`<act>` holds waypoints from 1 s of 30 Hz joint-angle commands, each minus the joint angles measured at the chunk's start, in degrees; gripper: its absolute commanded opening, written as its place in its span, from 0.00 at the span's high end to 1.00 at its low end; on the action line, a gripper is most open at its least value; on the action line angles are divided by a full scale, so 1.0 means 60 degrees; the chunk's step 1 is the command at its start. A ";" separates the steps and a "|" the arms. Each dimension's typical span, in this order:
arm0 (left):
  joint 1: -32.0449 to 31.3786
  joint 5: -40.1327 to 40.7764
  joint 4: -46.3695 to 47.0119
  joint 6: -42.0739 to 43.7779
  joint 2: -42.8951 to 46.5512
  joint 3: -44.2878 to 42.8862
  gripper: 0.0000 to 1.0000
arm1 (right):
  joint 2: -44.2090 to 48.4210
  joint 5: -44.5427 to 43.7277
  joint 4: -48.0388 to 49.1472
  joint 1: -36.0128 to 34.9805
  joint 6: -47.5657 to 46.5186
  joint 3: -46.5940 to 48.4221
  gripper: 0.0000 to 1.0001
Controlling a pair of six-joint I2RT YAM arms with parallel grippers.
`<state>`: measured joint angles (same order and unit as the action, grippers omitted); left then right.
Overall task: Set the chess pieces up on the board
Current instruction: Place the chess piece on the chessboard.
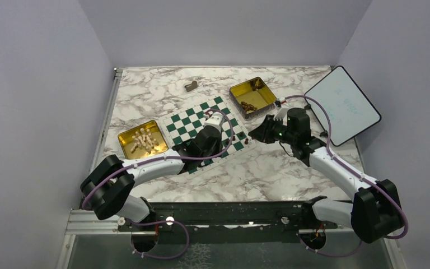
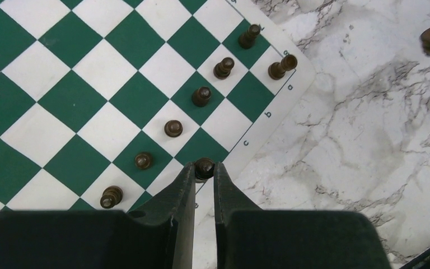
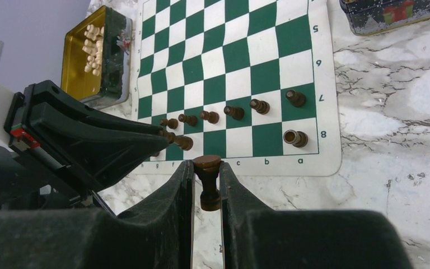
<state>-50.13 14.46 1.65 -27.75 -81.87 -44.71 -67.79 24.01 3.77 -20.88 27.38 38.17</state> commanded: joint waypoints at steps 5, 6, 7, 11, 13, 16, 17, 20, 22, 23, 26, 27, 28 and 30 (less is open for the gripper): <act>-0.0053 -0.0193 0.1603 0.0267 -0.0034 0.0827 0.97 | 0.0136 -0.0131 0.0251 0.0053 -0.0160 -0.0151 0.93; -0.0053 -0.0228 0.1668 0.0291 -0.0088 0.0824 0.97 | 0.0156 -0.0134 0.0238 0.0053 -0.0169 -0.0131 0.93; -0.0053 -0.0277 0.1755 0.0340 -0.0139 0.0839 0.97 | 0.0164 -0.0134 0.0236 0.0053 -0.0181 -0.0123 0.93; -0.0053 -0.0415 0.2095 0.0427 -0.0194 0.0930 0.97 | 0.0195 -0.0136 0.0221 0.0065 -0.0197 -0.0112 0.93; -0.0053 -0.0431 0.2185 0.0494 -0.0230 0.0936 0.97 | 0.0195 -0.0149 0.0207 0.0064 -0.0208 -0.0107 0.93; -0.0053 -0.0432 0.2330 0.0669 -0.0367 0.0975 0.97 | 0.0194 -0.0137 0.0199 0.0067 -0.0212 -0.0086 0.93; -0.0053 -0.0432 0.2378 0.0713 -0.0421 0.0966 0.96 | 0.0195 -0.0138 0.0193 0.0068 -0.0212 -0.0081 0.93; -0.0053 -0.0425 0.2501 0.0805 -0.0593 0.0962 0.96 | 0.0231 -0.0135 0.0138 0.0067 -0.0241 -0.0045 0.93; -0.0052 -0.0471 0.2582 0.0855 -0.0683 0.0949 0.96 | 0.0253 -0.0150 0.0115 0.0068 -0.0263 -0.0041 0.93; -0.0053 -0.0476 0.2607 0.0870 -0.0719 0.0948 0.96 | 0.0253 -0.0149 0.0111 0.0068 -0.0277 -0.0033 0.93; -0.0053 -0.0462 0.2742 0.0896 -0.0780 0.1009 0.96 | 0.0253 -0.0149 0.0019 0.0068 -0.0325 0.0025 0.93; -0.0053 -0.0461 0.2786 0.0903 -0.0804 0.1039 0.96 | 0.0261 -0.0156 -0.0004 0.0068 -0.0336 0.0037 0.93; -0.0053 -0.0474 0.2819 0.0904 -0.0831 0.1049 0.96 | 0.0267 -0.0163 -0.0010 0.0057 -0.0354 0.0057 0.93; -0.0053 -0.0502 0.2887 0.0904 -0.0909 0.1057 0.96 | 0.0281 -0.0178 -0.0027 0.0067 -0.0373 0.0068 0.93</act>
<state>-50.13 12.84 15.79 -23.09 -86.32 -38.96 -67.75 24.01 3.73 -20.88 26.41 37.76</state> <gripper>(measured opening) 0.145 0.222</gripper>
